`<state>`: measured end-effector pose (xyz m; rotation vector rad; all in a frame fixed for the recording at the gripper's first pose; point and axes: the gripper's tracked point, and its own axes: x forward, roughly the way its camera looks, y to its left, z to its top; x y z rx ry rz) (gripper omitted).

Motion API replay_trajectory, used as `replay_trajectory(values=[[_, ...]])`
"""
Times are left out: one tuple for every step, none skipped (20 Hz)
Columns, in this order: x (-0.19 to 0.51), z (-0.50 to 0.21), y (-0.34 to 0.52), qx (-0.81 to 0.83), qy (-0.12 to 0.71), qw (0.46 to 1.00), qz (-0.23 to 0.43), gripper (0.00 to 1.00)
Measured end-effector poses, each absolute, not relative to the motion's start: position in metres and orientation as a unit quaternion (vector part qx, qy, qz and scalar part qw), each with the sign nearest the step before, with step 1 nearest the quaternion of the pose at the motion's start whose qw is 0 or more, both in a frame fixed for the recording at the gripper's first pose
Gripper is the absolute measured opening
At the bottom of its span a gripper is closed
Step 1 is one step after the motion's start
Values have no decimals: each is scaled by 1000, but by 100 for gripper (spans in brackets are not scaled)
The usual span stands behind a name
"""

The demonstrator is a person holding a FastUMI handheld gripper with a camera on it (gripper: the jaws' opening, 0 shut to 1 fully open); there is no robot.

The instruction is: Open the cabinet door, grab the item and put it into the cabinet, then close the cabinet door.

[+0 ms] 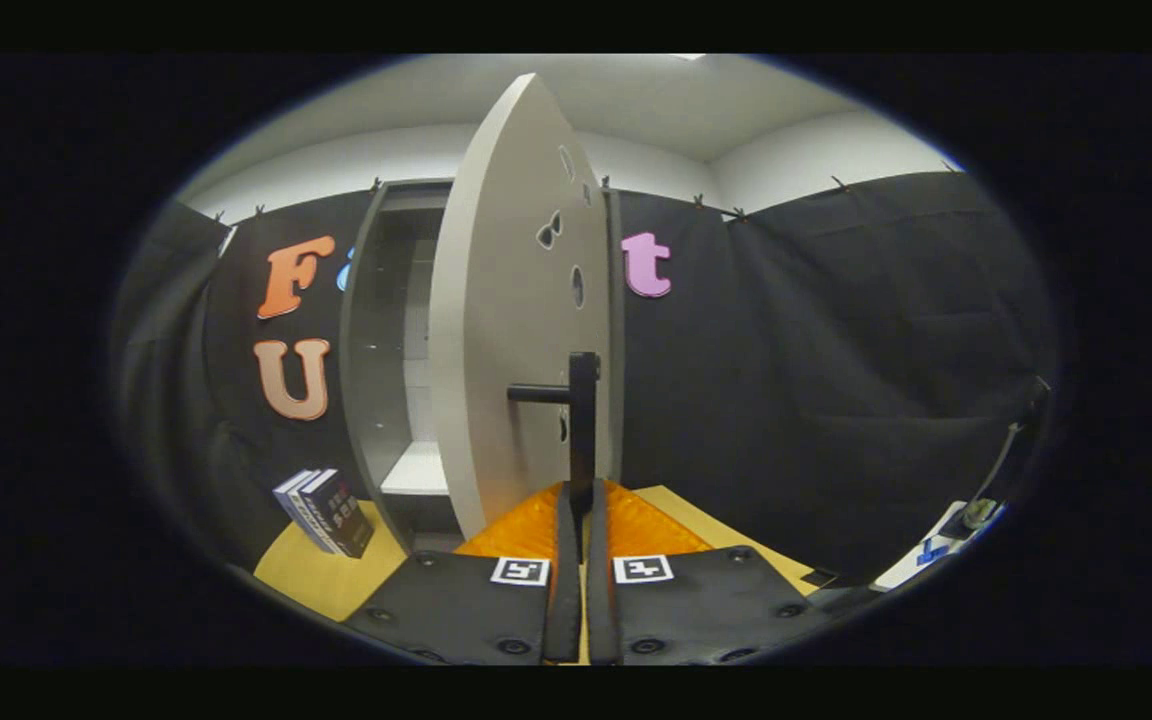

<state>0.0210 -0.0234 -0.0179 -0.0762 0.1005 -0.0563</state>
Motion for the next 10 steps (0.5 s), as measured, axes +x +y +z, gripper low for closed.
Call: replay_trajectory(values=[[17,-16,-36,-36,52,997,-41,10],[10,-16,-50,-31,51,997,-54,10],[1,-14,-62,-27,48,996,-68,10],[-7,-14,-73,-21,43,996,-81,10],[-14,-14,-80,-17,39,995,-90,13],[-20,-16,-82,-12,36,995,-97,17],[-24,-20,-82,-8,31,995,-98,20],[-28,-25,-78,-4,28,995,-98,23],[-28,-30,-71,-1,25,996,-91,27],[-29,-39,-63,2,26,996,-86,30]])
